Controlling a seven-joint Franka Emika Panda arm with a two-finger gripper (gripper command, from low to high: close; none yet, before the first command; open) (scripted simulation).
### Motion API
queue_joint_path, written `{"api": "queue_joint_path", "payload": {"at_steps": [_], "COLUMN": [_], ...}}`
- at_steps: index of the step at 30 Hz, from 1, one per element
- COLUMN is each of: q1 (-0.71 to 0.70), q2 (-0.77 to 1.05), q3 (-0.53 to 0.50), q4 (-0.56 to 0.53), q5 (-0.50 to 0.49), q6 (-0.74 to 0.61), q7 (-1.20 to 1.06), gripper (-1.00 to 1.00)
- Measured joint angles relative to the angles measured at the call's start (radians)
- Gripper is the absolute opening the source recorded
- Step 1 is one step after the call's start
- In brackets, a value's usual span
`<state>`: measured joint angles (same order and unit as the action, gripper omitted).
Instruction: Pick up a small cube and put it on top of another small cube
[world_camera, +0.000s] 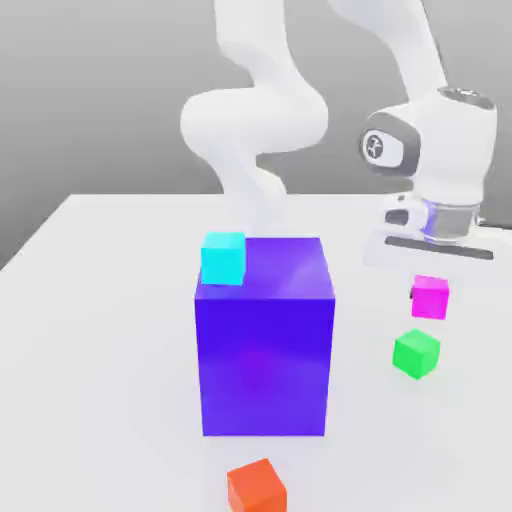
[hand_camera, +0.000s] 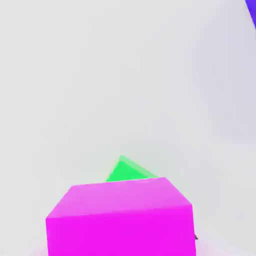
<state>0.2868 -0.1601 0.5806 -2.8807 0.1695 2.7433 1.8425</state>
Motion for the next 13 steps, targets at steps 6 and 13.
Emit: {"api": "queue_joint_path", "payload": {"at_steps": [6, 13], "q1": [-0.052, -0.047], "q2": [0.110, 0.219], "q3": [0.014, -0.038], "q4": [0.001, -0.003], "q5": [-0.148, -0.337], "q6": [0.100, 0.190], "q7": [0.103, 0.236], "gripper": [-1.00, 1.00]}}
